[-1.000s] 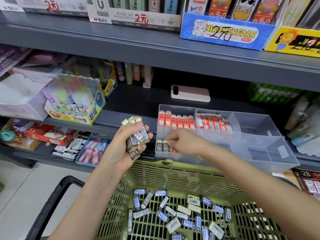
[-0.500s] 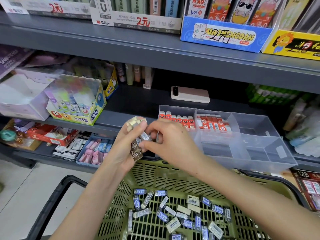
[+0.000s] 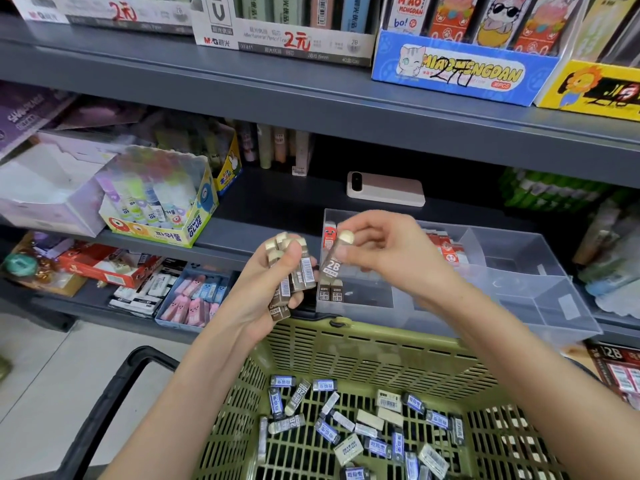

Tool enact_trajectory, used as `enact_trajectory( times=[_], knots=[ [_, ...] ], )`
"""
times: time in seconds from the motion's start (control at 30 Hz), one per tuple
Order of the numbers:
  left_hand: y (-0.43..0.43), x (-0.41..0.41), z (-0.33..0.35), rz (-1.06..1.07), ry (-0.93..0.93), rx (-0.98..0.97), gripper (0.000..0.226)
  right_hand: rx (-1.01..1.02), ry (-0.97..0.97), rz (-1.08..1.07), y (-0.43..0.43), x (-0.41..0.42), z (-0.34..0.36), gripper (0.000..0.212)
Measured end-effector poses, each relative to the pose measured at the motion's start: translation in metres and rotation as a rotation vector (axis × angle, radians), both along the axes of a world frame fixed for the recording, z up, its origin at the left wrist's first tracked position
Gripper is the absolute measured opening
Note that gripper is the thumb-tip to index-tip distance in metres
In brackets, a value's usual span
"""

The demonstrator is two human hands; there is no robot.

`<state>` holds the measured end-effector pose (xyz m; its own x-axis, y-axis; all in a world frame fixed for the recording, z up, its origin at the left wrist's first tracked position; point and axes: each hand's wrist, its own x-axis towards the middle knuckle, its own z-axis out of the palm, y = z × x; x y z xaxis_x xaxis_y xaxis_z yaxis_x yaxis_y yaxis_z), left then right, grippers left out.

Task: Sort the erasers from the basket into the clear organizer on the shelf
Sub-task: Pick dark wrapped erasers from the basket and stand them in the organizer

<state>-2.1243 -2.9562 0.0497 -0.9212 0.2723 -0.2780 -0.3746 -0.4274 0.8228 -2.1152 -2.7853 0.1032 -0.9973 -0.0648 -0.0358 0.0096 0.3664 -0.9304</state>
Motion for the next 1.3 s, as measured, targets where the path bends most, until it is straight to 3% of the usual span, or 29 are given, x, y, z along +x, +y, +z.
enact_trajectory(
  times=[0.13,0.27,0.47,0.7,0.87,0.93,1.0,1.07,1.2,1.3],
  knots=[
    [0.0,0.0,0.002,0.015,0.0,-0.023,0.063,-0.009,-0.119,-0.032,0.021,0.002,-0.004,0.014],
    [0.0,0.0,0.001,0.02,-0.004,-0.018,0.064,0.451,-0.146,0.04,0.024,-0.001,-0.017,0.014],
    [-0.001,-0.001,0.0,0.026,-0.007,-0.015,0.062,0.715,-0.161,0.097,0.005,-0.003,-0.033,0.017],
    [-0.001,-0.001,-0.001,0.029,-0.015,-0.023,0.065,0.778,-0.251,0.152,0.0,-0.005,-0.032,0.016],
    [-0.001,-0.002,-0.001,0.009,-0.014,-0.029,0.071,0.957,-0.255,0.261,-0.005,-0.008,-0.022,0.025],
    [-0.002,-0.002,-0.001,-0.01,-0.011,-0.036,0.073,0.871,-0.065,0.177,-0.005,-0.007,-0.016,0.021],
    [-0.002,-0.002,-0.001,-0.035,0.016,-0.053,0.072,0.575,0.102,0.077,-0.009,-0.004,-0.006,0.022],
    [-0.002,-0.001,-0.001,-0.057,0.045,-0.071,0.07,0.388,0.105,0.104,-0.016,-0.004,0.002,0.028],
    [-0.004,0.001,-0.003,-0.067,0.031,-0.063,0.055,0.467,0.081,0.236,-0.027,-0.004,0.002,0.025],
    [-0.005,0.0,-0.004,-0.066,0.02,-0.038,0.049,0.29,0.098,0.241,-0.025,0.0,0.002,0.015]
  ],
)
